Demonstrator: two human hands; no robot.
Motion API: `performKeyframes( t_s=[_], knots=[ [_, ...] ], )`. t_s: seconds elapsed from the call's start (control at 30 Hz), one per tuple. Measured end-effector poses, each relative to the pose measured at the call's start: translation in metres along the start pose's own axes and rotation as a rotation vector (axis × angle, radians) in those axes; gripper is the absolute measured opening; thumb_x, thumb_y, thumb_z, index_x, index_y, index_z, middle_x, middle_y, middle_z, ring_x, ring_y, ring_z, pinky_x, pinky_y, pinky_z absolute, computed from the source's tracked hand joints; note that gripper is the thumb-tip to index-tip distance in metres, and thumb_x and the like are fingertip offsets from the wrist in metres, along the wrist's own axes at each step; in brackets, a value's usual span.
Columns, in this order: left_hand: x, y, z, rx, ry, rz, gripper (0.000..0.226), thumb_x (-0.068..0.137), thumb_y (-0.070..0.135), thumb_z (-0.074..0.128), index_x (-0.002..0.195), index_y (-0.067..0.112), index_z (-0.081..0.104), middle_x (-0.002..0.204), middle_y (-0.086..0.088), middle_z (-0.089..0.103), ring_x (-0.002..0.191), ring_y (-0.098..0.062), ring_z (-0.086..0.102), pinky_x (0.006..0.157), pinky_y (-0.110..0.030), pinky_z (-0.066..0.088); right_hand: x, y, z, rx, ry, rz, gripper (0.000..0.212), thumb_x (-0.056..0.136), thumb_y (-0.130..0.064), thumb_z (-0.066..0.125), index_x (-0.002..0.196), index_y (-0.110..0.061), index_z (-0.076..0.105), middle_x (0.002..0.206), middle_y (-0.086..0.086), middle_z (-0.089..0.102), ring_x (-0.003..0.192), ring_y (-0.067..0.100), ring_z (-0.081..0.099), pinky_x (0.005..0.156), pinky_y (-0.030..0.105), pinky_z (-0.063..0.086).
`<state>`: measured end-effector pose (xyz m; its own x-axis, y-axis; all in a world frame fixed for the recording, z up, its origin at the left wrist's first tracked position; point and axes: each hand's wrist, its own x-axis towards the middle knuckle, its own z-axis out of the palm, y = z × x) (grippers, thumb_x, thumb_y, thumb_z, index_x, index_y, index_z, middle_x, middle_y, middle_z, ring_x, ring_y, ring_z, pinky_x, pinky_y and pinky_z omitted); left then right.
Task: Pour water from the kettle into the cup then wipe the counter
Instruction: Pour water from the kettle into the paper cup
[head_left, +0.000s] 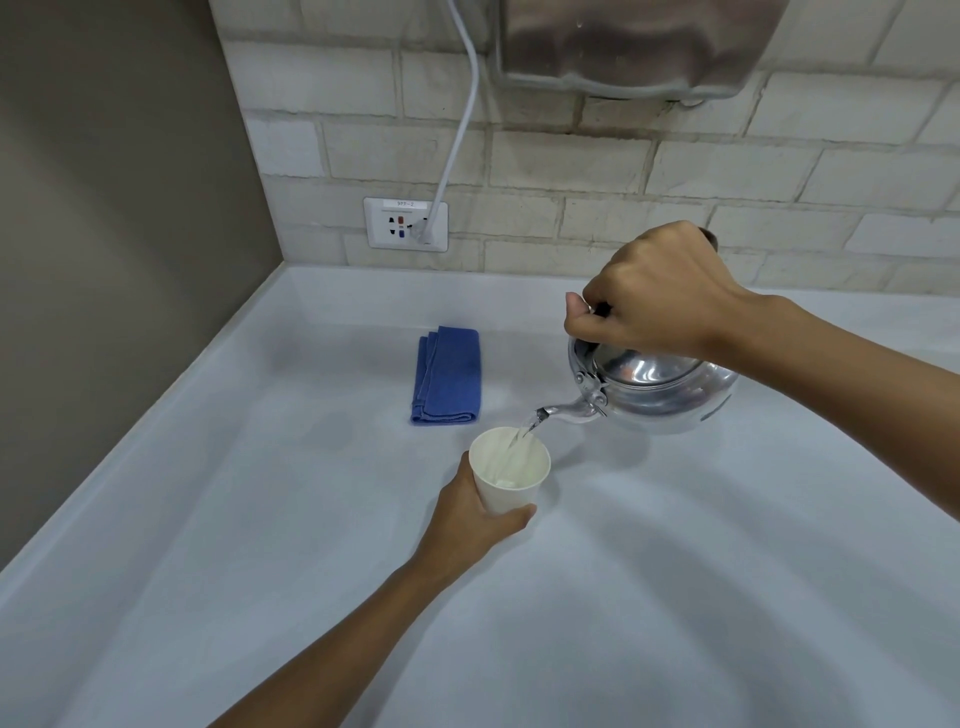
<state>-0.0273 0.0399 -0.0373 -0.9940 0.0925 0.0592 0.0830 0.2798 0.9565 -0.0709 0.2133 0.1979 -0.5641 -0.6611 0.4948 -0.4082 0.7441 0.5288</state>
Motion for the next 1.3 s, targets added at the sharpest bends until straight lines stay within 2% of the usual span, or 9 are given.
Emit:
performKeyframes(
  t_s=[0.4,0.57,0.73,0.9,1.3],
  knots=[
    [-0.0003,0.0015,-0.0004,0.013,0.005,-0.003,0.069,0.06,0.034,0.082,0.113,0.04,0.039,0.102,0.027,0.052,0.096,0.008,0.051,0.069,0.003,0.039,-0.0001,0.0019,-0.0006,-0.012,0.001,-0.006,0.045,0.079,-0.028,0.034,0.037,-0.013,0.032,0.036,0.003,0.019,0.036,0.018,0.016,0.053,0.013,0.007],
    [-0.001,0.0023,-0.0008,0.012,0.005,-0.007,0.068,0.06,0.034,0.082,0.113,0.04,0.039,0.103,0.025,0.053,0.097,0.008,0.051,0.069,0.003,0.039,-0.0001,0.0025,-0.0003,-0.019,-0.001,-0.005,0.045,0.079,-0.028,0.034,0.037,-0.013,0.032,0.036,0.004,0.019,0.037,0.018,0.016,0.053,0.013,0.007],
    [-0.0009,0.0025,-0.0005,0.019,0.008,-0.007,0.069,0.06,0.034,0.082,0.115,0.036,0.04,0.104,0.021,0.054,0.096,0.001,0.053,0.068,0.004,0.038,-0.0007,0.0037,0.0001,-0.013,0.002,-0.006,0.045,0.079,-0.028,0.034,0.037,-0.012,0.031,0.036,0.003,0.018,0.037,0.018,0.015,0.052,0.014,0.007],
    [-0.0011,0.0022,-0.0009,0.015,0.004,-0.012,0.067,0.06,0.034,0.082,0.112,0.039,0.04,0.102,0.026,0.053,0.096,0.01,0.051,0.069,0.003,0.038,-0.0006,0.0043,-0.0007,-0.033,0.006,-0.012,0.045,0.079,-0.027,0.034,0.037,-0.014,0.031,0.037,0.004,0.017,0.037,0.019,0.014,0.053,0.013,0.008],
    [-0.0012,0.0021,-0.0013,0.018,0.003,-0.007,0.068,0.06,0.034,0.082,0.113,0.039,0.039,0.103,0.025,0.053,0.096,0.006,0.052,0.069,0.003,0.039,-0.002,0.0081,-0.0028,-0.006,-0.018,-0.015,0.045,0.081,-0.026,0.035,0.038,-0.012,0.032,0.035,0.005,0.021,0.036,0.017,0.019,0.051,0.014,0.008]
  ],
)
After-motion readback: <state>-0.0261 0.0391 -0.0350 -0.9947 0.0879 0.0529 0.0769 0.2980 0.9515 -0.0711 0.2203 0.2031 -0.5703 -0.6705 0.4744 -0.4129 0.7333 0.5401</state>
